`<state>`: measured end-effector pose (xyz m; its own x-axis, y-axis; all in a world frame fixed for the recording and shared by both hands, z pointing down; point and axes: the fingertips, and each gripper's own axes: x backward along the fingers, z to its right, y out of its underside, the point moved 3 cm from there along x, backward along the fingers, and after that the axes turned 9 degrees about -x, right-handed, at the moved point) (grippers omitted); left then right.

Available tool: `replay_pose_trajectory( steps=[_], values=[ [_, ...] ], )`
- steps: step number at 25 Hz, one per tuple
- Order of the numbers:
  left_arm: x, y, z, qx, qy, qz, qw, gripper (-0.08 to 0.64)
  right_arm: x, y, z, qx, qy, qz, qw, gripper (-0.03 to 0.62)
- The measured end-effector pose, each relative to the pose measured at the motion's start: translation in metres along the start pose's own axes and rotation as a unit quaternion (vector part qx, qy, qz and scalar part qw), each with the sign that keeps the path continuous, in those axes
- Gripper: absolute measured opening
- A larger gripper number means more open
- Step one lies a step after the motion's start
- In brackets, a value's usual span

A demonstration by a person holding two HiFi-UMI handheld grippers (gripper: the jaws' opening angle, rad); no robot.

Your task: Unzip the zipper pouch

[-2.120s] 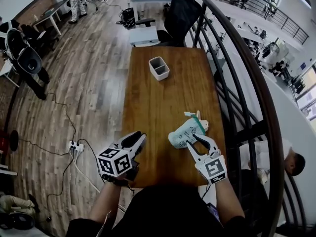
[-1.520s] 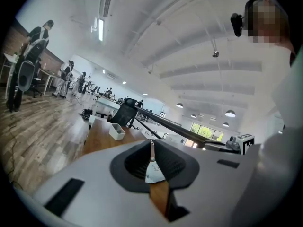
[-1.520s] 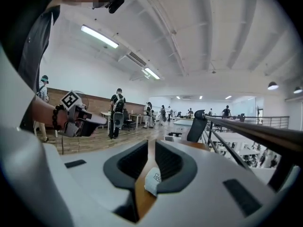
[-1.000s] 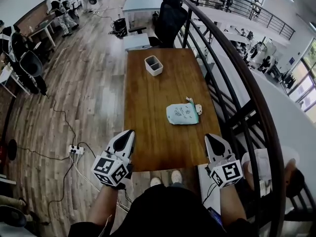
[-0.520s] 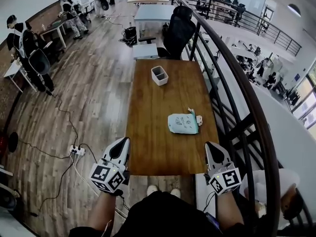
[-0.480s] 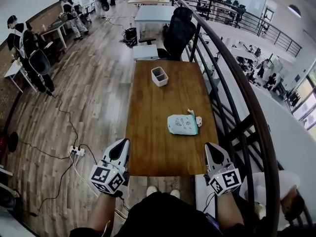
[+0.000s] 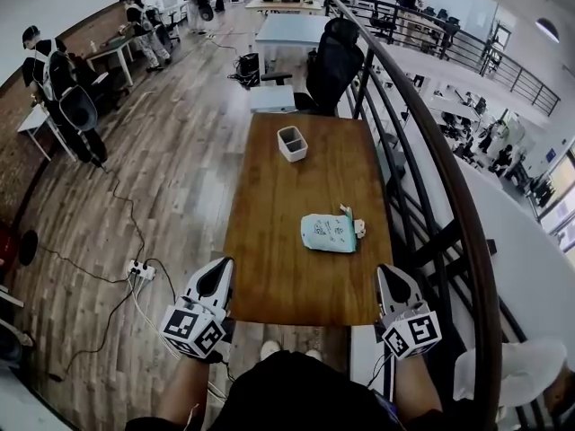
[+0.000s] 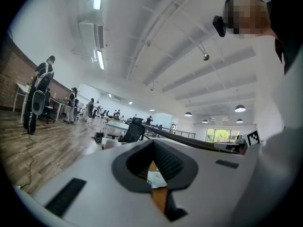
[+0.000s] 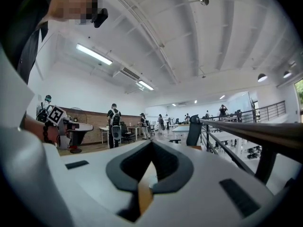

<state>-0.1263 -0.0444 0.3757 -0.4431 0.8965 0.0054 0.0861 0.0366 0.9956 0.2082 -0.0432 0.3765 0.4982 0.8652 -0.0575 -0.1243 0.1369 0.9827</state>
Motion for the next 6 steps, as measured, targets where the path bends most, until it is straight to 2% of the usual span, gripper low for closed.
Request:
replay_pose_trajectory(
  steps=[6],
  values=[
    [-0.012, -0.003, 0.008, -0.005, -0.002, -0.002, 1.0000, 0.012, -0.005, -0.004, 0.014, -0.005, 0.001, 0.001, 1.000, -0.006]
  ],
)
